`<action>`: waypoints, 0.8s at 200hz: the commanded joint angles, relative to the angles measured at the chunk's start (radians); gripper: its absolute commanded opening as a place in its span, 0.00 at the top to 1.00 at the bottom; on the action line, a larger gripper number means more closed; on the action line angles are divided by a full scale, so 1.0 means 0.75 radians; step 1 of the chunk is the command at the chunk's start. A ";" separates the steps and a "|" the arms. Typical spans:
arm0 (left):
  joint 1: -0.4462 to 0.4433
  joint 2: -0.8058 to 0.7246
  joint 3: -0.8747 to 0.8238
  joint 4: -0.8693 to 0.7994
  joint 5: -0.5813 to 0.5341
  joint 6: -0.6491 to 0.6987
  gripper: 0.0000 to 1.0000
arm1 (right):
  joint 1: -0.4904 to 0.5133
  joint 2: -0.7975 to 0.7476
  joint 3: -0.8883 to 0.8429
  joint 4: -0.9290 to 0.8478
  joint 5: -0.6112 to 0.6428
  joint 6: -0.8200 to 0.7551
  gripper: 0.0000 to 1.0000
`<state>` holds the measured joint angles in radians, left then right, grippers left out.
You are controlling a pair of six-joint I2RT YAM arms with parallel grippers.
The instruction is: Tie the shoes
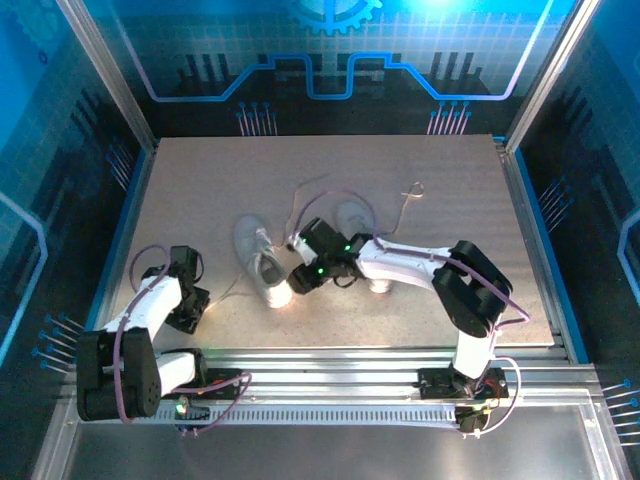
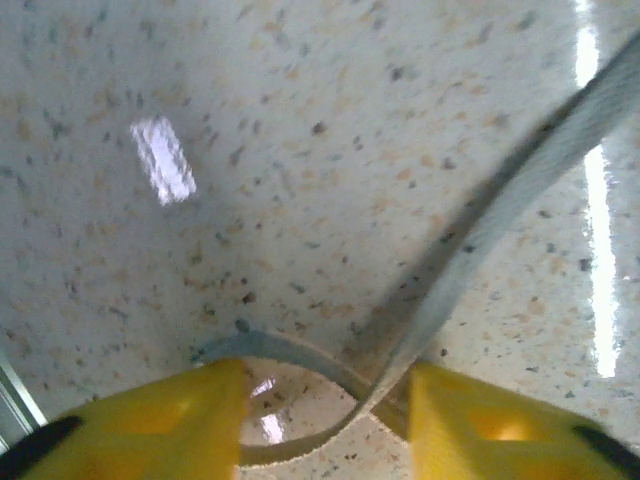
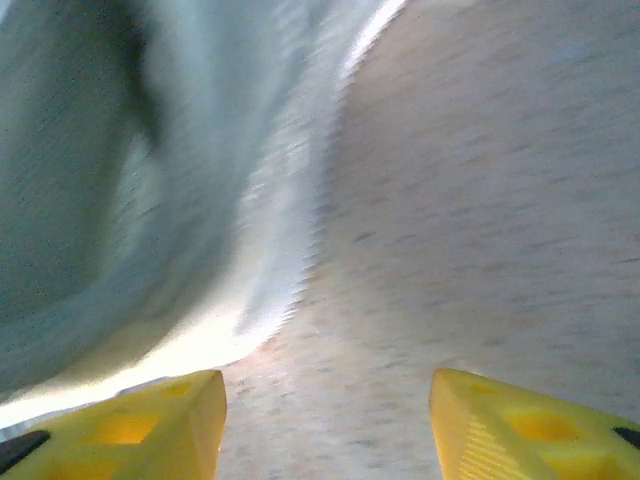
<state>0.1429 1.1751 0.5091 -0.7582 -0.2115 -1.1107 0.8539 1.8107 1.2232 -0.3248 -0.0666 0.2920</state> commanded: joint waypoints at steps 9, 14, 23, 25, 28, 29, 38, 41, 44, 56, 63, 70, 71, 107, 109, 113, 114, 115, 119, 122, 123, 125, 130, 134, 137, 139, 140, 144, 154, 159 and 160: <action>0.012 -0.012 -0.005 0.072 -0.017 0.070 0.88 | -0.120 0.058 0.244 -0.193 0.151 0.155 0.36; 0.012 -0.026 0.003 0.074 -0.025 0.085 0.92 | -0.128 0.094 0.300 -0.231 0.173 0.160 0.35; 0.012 -0.054 0.023 0.078 -0.035 0.115 0.97 | -0.141 0.170 0.410 -0.311 0.206 0.175 0.33; 0.011 -0.061 0.027 0.080 -0.038 0.124 0.99 | -0.143 0.186 0.432 -0.328 0.215 0.178 0.33; 0.011 -0.072 0.036 0.083 -0.040 0.138 1.00 | -0.147 0.214 0.475 -0.357 0.228 0.185 0.32; 0.012 -0.076 0.039 0.084 -0.039 0.145 1.00 | -0.147 0.214 0.475 -0.357 0.228 0.185 0.32; 0.012 -0.105 0.076 0.097 -0.036 0.208 1.00 | -0.154 0.307 0.608 -0.435 0.261 0.206 0.31; 0.012 -0.114 0.090 0.099 -0.034 0.229 1.00 | -0.158 0.334 0.640 -0.453 0.266 0.211 0.31; 0.011 -0.122 0.107 0.101 -0.032 0.251 1.00 | -0.157 0.358 0.674 -0.467 0.272 0.217 0.31; 0.007 -0.147 0.178 0.108 -0.025 0.341 1.00 | -0.165 0.449 0.789 -0.505 0.290 0.248 0.29; 0.003 -0.154 0.222 0.113 -0.025 0.396 1.00 | -0.172 0.497 0.851 -0.518 0.295 0.264 0.29; -0.002 -0.158 0.265 0.119 -0.026 0.444 1.00 | -0.176 0.537 0.900 -0.532 0.300 0.278 0.29; -0.003 -0.159 0.271 0.120 -0.025 0.449 1.00 | -0.177 0.545 0.912 -0.535 0.302 0.280 0.29; -0.032 -0.135 0.432 0.188 0.056 0.640 1.00 | -0.217 0.835 1.286 -0.685 0.366 0.322 0.29; -0.035 -0.132 0.437 0.195 0.064 0.652 1.00 | -0.218 0.846 1.302 -0.689 0.366 0.320 0.29; -0.042 -0.126 0.448 0.211 0.083 0.674 1.00 | -0.222 0.873 1.341 -0.699 0.372 0.316 0.29; -0.043 -0.126 0.450 0.214 0.087 0.678 1.00 | -0.222 0.881 1.352 -0.700 0.373 0.315 0.29; -0.043 -0.123 0.451 0.217 0.092 0.683 1.00 | -0.221 0.889 1.362 -0.704 0.375 0.314 0.30; -0.050 -0.117 0.458 0.232 0.109 0.703 1.00 | -0.223 0.915 1.401 -0.714 0.387 0.312 0.30; -0.053 -0.112 0.464 0.243 0.123 0.717 1.00 | -0.223 0.935 1.430 -0.720 0.390 0.309 0.30; -0.054 -0.110 0.465 0.248 0.128 0.723 1.00 | -0.223 0.943 1.439 -0.722 0.392 0.307 0.31; -0.058 -0.107 0.469 0.255 0.138 0.733 1.00 | -0.223 0.953 1.456 -0.726 0.396 0.305 0.31; -0.064 -0.097 0.479 0.270 0.150 0.750 1.00 | -0.221 0.986 1.502 -0.729 0.399 0.298 0.32; -0.071 -0.089 0.483 0.282 0.159 0.760 1.00 | -0.219 1.012 1.537 -0.732 0.403 0.291 0.32; -0.074 -0.083 0.487 0.290 0.164 0.766 1.00 | -0.218 1.031 1.562 -0.738 0.406 0.288 0.33; -0.077 -0.078 0.488 0.296 0.168 0.770 1.00 | -0.218 1.047 1.583 -0.742 0.409 0.285 0.33; -0.077 -0.076 0.490 0.300 0.171 0.772 1.00 | -0.218 1.053 1.591 -0.744 0.410 0.284 0.33; -0.081 -0.070 0.492 0.311 0.180 0.781 1.00 | -0.215 1.080 1.630 -0.755 0.415 0.281 0.33; -0.092 -0.054 0.495 0.348 0.202 0.804 1.00 | -0.215 1.145 1.722 -0.784 0.427 0.282 0.34; -0.098 -0.047 0.493 0.366 0.212 0.816 1.00 | -0.216 1.170 1.757 -0.788 0.430 0.283 0.34; -0.099 -0.046 0.494 0.370 0.215 0.816 1.00 | -0.215 1.175 1.762 -0.788 0.430 0.283 0.34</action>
<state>0.0887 1.1107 0.8528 -0.5537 -0.1280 -0.5987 0.6888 2.6053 2.4134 -0.8314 0.2142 0.5014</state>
